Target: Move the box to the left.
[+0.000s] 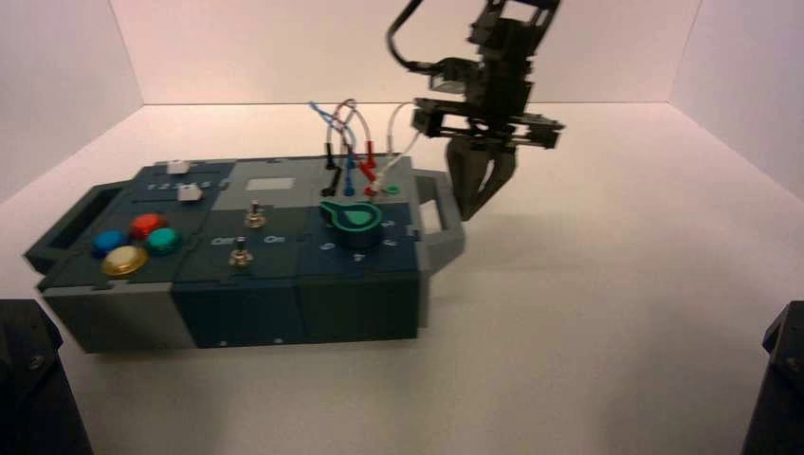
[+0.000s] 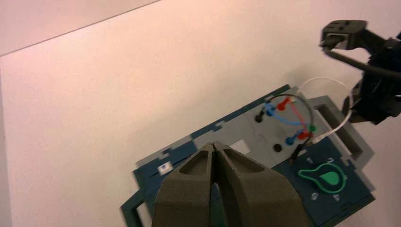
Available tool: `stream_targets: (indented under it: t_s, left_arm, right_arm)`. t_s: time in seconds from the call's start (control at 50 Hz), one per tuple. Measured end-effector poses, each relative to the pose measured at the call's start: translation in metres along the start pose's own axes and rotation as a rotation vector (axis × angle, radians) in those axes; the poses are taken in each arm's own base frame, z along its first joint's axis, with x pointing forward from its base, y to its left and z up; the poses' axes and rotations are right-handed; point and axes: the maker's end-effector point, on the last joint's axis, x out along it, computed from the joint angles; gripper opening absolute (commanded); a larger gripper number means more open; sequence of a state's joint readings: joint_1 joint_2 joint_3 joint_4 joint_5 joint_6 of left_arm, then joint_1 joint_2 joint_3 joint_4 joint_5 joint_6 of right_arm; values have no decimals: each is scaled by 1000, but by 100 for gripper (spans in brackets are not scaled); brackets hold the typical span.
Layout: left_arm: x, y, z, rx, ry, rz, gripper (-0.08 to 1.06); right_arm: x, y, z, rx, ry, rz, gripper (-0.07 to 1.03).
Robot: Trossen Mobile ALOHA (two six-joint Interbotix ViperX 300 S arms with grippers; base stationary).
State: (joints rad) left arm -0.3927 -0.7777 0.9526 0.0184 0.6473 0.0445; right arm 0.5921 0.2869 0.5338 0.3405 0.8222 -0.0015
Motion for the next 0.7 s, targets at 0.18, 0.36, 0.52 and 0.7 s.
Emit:
stream_targets:
  t_s: [0.18,0.36,0.52,0.7]
  left_arm:
    - [6,0,-3,3,26,-1,-3]
    - [7,2,-4,18,33,11,-3]
    - [6,5,-3,30,27,24,-3]
    - [6,7,-3,28,25,32,-3]
  right_arm:
    - [1,11,10,-23,-8,4,-2]
    - [1,6,9,-49,-11,-22,-2]
    - [-18,-11,0,-80,-26,-72,-2]
    - [-58,-23,-9,-109,-125,-105,-2]
